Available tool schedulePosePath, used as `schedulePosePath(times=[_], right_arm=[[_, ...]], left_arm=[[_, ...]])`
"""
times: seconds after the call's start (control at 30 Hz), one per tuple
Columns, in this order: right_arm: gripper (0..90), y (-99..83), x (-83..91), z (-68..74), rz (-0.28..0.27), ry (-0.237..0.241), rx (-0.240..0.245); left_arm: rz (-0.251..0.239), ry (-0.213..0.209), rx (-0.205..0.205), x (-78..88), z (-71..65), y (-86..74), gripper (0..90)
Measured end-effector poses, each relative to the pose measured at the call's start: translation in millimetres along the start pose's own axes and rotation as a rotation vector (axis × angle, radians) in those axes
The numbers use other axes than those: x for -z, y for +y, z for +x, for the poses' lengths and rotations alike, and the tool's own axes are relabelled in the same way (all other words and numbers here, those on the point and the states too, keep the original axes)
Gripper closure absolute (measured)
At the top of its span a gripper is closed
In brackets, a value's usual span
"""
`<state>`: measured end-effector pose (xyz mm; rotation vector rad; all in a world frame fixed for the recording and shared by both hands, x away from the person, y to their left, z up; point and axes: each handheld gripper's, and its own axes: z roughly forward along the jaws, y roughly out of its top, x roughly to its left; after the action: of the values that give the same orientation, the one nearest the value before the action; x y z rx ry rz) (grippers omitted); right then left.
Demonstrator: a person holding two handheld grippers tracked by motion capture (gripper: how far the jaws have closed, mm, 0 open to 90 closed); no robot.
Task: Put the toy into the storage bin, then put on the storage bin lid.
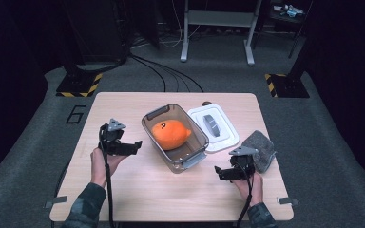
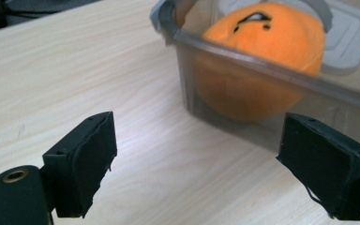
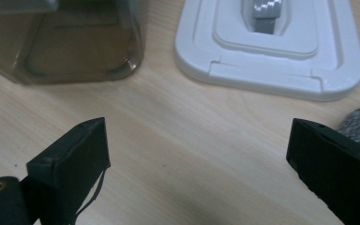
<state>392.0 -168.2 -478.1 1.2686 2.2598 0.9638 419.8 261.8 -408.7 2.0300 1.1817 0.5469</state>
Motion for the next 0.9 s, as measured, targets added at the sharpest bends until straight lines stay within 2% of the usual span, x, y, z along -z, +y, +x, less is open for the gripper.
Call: schedulePosePath(times=[0.07, 0.13, 0.33, 0.37, 0.43, 0.47, 0.53, 0.7, 0.9], right_arm=[[5.4, 4.7, 0.4, -4.8, -0.008, -0.002, 0.011], [5.5, 9.4, 1.3, -8.5, -0.003, -0.007, -0.01], [5.5, 20.7, -0.7, -24.8, -0.002, -0.016, -0.025], [5.4, 22.7, -0.8, -28.0, 0.0, -0.019, -0.017], [5.4, 27.0, -1.7, -31.8, 0.0, -0.021, -0.035], [5.4, 28.5, -2.2, -34.7, 0.003, -0.023, -0.022], [5.3, 33.3, -4.4, -37.8, 0.001, -0.03, -0.044], [5.3, 43.0, -9.3, -44.4, 0.017, -0.034, -0.034], [5.1, 53.7, -16.4, -52.3, 0.025, -0.029, -0.047]], left_arm=[[0.004, 0.006, 0.013, -0.3, 1.1, -8.1, 11.5], [0.005, 0.012, 0.025, -0.9, 1.9, -15.1, 11.6], [0.026, 0.021, 0.041, -6.8, 3.8, -34.0, 11.4], [0.031, 0.022, 0.036, -7.7, 3.8, -37.1, 11.4], [0.049, 0.024, 0.025, -10.6, 2.9, -43.9, 11.4], [0.044, 0.027, 0.023, -12.3, 1.8, -48.0, 11.5], [0.061, 0.042, 0.006, -14.9, 0.4, -55.7, 11.5], [0.081, 0.051, 0.041, -23.3, 0.5, -79.4, 11.4], [0.142, 0.071, 0.025, -36.5, -1.2, -107.6, 11.3]])
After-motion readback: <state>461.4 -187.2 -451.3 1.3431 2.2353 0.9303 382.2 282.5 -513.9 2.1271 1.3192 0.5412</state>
